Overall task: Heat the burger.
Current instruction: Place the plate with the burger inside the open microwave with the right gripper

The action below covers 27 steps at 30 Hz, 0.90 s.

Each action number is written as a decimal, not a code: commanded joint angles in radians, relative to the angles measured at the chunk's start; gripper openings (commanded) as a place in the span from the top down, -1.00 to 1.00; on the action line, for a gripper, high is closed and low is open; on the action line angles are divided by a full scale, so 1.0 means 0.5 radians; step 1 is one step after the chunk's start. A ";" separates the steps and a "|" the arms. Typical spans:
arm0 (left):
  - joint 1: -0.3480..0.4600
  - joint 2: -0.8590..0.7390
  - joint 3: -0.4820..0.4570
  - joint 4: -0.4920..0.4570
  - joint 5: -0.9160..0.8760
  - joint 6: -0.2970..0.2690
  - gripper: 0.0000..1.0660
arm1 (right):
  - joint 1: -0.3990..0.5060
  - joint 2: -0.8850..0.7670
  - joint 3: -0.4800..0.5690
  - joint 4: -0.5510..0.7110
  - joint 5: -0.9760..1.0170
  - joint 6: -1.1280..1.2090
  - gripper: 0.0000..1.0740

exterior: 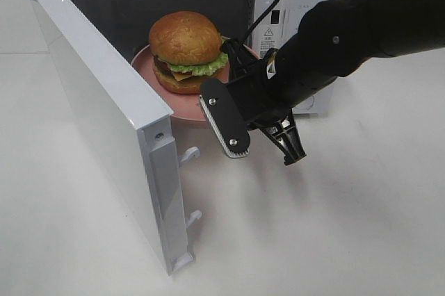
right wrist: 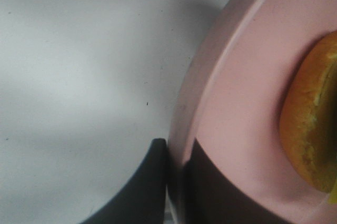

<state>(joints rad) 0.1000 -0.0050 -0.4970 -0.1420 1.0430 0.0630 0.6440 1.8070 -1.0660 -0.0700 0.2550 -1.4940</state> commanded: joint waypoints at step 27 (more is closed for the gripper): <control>0.002 -0.042 0.004 -0.010 -0.016 0.000 -0.84 | 0.002 0.612 -0.892 -0.250 0.202 0.454 1.00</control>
<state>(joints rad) 0.1000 -0.0050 -0.4970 -0.1420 1.0430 0.0630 0.6440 2.1240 -1.4890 -0.1760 0.4020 -1.2930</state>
